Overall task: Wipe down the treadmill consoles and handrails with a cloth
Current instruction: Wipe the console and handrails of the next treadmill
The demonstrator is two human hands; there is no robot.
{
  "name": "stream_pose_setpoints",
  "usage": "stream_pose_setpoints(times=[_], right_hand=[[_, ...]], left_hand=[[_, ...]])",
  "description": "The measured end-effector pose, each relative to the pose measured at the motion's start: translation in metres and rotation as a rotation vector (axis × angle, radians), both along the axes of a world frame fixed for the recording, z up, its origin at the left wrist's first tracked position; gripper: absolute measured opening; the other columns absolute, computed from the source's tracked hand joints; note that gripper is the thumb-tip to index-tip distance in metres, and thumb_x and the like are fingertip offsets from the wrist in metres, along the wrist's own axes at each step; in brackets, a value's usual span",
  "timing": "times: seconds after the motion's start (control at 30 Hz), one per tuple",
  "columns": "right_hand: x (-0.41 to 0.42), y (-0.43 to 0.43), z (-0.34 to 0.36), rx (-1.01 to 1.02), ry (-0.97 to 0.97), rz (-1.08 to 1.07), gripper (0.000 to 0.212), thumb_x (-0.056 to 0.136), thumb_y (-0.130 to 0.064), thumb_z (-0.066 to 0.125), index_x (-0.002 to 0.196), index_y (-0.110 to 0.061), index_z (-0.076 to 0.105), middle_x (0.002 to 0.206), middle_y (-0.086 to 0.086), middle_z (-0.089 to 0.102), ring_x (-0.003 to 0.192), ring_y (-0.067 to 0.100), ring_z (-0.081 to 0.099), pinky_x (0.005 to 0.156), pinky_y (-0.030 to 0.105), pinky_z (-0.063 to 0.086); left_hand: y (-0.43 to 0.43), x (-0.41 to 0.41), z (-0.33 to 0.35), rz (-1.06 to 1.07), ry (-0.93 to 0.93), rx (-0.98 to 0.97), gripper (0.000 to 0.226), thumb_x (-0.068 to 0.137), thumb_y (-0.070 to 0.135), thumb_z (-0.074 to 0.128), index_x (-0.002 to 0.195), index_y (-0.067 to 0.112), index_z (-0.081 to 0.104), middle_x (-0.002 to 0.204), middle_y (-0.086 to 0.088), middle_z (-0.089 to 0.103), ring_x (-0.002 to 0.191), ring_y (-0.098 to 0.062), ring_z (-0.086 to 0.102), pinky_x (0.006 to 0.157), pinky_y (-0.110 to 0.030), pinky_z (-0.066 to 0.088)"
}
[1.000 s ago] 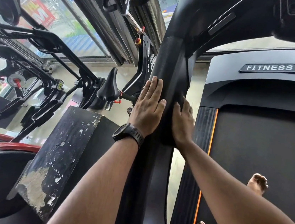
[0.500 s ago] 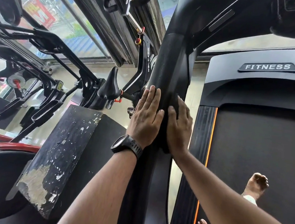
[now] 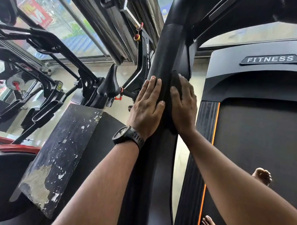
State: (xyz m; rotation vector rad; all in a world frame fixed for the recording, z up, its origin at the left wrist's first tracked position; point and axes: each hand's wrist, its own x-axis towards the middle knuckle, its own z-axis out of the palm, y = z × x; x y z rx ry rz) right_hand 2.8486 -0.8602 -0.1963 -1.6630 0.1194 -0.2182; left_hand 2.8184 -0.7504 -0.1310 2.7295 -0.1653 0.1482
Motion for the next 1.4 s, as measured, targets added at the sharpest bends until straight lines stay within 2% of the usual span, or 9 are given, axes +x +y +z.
stream_pose_setpoints(times=[0.13,0.33,0.53,0.77,0.93,1.13,1.2,1.3,1.4], right_hand=[[-0.001,-0.002,-0.027,0.09,0.467,0.072,0.05,0.105,-0.043,0.039,0.155,-0.034,0.039,0.156,0.001,0.043,0.141,0.029,0.042,0.118,0.044,0.03],[-0.012,0.003,-0.013,0.092,0.057,-0.035,0.046,0.101,-0.036,0.054,0.146,-0.027,0.048,0.146,-0.003,0.053,0.133,0.021,0.049,0.109,0.042,0.042],[-0.015,-0.004,-0.032,0.054,0.462,0.074,0.051,0.105,-0.048,0.044,0.153,-0.033,0.042,0.158,0.0,0.041,0.141,0.027,0.043,0.118,0.045,0.032],[-0.016,0.001,-0.013,0.045,0.156,-0.005,0.046,0.103,-0.037,0.049,0.148,-0.026,0.05,0.148,0.0,0.051,0.131,0.022,0.052,0.109,0.044,0.044],[-0.015,-0.003,-0.033,0.083,0.558,0.056,0.05,0.106,-0.043,0.042,0.154,-0.032,0.04,0.155,0.005,0.043,0.138,0.033,0.044,0.113,0.041,0.031],[-0.037,0.004,-0.001,0.108,0.088,-0.016,0.045,0.103,-0.034,0.051,0.148,-0.028,0.05,0.15,-0.004,0.05,0.137,0.016,0.045,0.113,0.037,0.038],[-0.027,0.003,-0.001,0.074,0.123,-0.001,0.046,0.103,-0.037,0.048,0.149,-0.03,0.048,0.15,-0.005,0.05,0.135,0.017,0.047,0.112,0.041,0.04],[-0.037,0.001,-0.005,0.087,0.398,0.061,0.048,0.105,-0.041,0.042,0.153,-0.034,0.041,0.152,-0.003,0.046,0.135,0.026,0.048,0.112,0.045,0.04],[-0.059,0.007,0.003,0.066,0.25,0.031,0.047,0.106,-0.038,0.046,0.152,-0.03,0.044,0.153,-0.005,0.045,0.137,0.02,0.044,0.113,0.034,0.035]], left_hand=[[0.0,0.002,-0.002,0.003,-0.02,-0.003,0.065,0.095,0.028,0.04,0.157,0.015,0.026,0.167,-0.002,0.016,0.154,-0.014,0.007,0.124,-0.022,0.001],[0.0,0.002,-0.004,0.004,-0.01,-0.005,0.066,0.095,0.028,0.04,0.158,0.017,0.025,0.167,0.0,0.014,0.154,-0.012,0.005,0.122,-0.018,-0.002],[0.0,0.002,-0.003,-0.001,-0.029,-0.006,0.065,0.095,0.028,0.04,0.157,0.015,0.027,0.166,-0.003,0.016,0.154,-0.014,0.007,0.119,-0.014,-0.005],[-0.001,0.001,-0.001,0.002,-0.016,-0.005,0.065,0.095,0.028,0.04,0.157,0.015,0.026,0.167,-0.003,0.016,0.154,-0.014,0.008,0.122,-0.02,0.0],[-0.002,0.0,0.0,0.003,-0.006,-0.004,0.066,0.094,0.027,0.041,0.157,0.014,0.027,0.166,-0.003,0.017,0.154,-0.015,0.009,0.125,-0.025,0.004],[0.0,0.0,0.001,0.012,0.022,-0.005,0.065,0.096,0.027,0.043,0.158,0.017,0.026,0.167,0.0,0.015,0.154,-0.011,0.007,0.125,-0.027,0.006],[0.0,0.001,0.001,0.026,0.018,-0.005,0.065,0.096,0.028,0.043,0.158,0.018,0.027,0.167,0.001,0.015,0.154,-0.01,0.007,0.124,-0.024,0.005],[0.0,0.0,0.001,0.026,0.008,0.004,0.065,0.095,0.028,0.043,0.158,0.017,0.027,0.166,0.0,0.017,0.154,-0.011,0.009,0.123,-0.02,0.004],[0.0,0.0,0.001,0.022,0.013,-0.01,0.065,0.095,0.029,0.042,0.157,0.016,0.028,0.166,-0.001,0.018,0.154,-0.012,0.01,0.123,-0.021,0.006]])
